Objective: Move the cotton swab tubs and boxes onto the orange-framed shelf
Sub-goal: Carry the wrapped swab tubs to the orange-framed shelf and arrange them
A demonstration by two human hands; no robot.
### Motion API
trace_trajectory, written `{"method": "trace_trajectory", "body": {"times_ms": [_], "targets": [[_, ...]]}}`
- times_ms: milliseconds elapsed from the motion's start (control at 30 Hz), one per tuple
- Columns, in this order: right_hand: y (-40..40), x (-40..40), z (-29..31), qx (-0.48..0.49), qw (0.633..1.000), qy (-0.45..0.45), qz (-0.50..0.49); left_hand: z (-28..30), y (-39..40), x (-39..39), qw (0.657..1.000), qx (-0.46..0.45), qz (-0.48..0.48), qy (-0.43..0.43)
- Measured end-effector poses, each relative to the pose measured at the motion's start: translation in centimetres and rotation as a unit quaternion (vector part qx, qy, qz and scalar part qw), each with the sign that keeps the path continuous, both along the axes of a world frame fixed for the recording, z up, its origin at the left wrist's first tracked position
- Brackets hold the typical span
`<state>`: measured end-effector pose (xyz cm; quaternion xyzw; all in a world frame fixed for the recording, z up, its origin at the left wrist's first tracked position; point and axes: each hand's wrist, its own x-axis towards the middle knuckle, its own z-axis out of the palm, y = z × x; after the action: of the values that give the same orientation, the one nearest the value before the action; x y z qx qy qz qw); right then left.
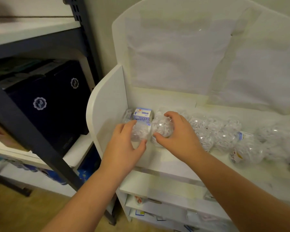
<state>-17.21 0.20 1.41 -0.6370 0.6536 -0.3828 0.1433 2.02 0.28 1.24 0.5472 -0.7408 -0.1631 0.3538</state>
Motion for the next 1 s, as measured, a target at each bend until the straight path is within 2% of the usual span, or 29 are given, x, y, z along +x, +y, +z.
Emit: {"method": "trace_trajectory", "body": {"times_ms": [233, 400, 700, 833, 1000], "targets": [[5.2, -1.5, 3.9, -0.061, 0.995, -0.082, -0.002, 2.8, 3.3, -0.3, 0.999, -0.025, -0.009, 0.020], [11.9, -5.6, 5.5, -0.070, 0.991, -0.106, -0.028, 4.2, 7.5, -4.0, 0.998, -0.049, -0.035, 0.024], [30.9, -16.6, 6.1, -0.078, 0.981, -0.128, -0.124, 5.9, 19.9, -16.2, 0.988, -0.067, -0.137, 0.011], [40.3, -21.4, 5.5, -0.076, 0.977, -0.112, -0.166, 6.1, 26.9, -22.5, 0.979, -0.067, -0.193, -0.023], [50.1, -27.5, 5.3, -0.073, 0.966, -0.087, -0.232, 6.4, 34.4, -30.1, 0.961, -0.078, -0.264, -0.024]]}}
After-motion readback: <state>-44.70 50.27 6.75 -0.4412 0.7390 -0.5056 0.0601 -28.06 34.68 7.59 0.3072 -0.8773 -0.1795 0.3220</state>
